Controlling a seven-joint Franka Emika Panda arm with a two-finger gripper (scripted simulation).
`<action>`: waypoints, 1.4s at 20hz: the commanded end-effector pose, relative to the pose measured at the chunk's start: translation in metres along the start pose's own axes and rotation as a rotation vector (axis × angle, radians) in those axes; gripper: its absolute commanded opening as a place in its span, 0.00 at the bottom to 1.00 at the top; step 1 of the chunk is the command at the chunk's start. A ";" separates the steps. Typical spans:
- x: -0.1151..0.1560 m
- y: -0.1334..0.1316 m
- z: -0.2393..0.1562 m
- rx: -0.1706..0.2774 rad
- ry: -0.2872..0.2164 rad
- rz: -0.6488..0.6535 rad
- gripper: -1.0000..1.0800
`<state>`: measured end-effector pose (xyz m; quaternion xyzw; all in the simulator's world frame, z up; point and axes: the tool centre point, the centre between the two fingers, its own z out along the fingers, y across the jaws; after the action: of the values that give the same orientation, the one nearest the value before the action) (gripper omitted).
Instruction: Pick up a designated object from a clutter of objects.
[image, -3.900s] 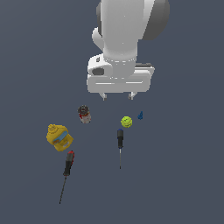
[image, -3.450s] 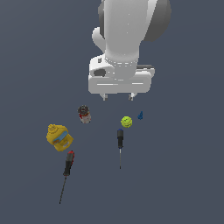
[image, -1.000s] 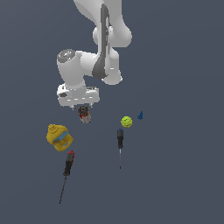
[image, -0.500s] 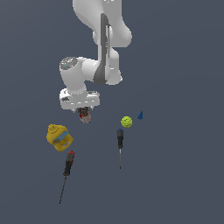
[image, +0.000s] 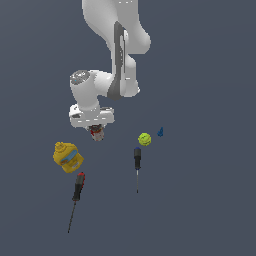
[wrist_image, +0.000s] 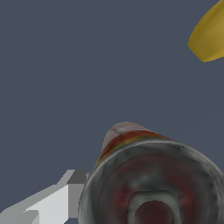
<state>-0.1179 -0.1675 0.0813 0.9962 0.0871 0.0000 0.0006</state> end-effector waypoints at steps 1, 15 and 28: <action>0.000 -0.001 0.001 0.000 -0.001 -0.001 0.00; 0.003 -0.009 -0.009 0.000 0.001 0.000 0.00; 0.024 -0.073 -0.073 -0.005 -0.001 0.000 0.00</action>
<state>-0.1092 -0.1021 0.1425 0.9962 0.0869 -0.0019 0.0016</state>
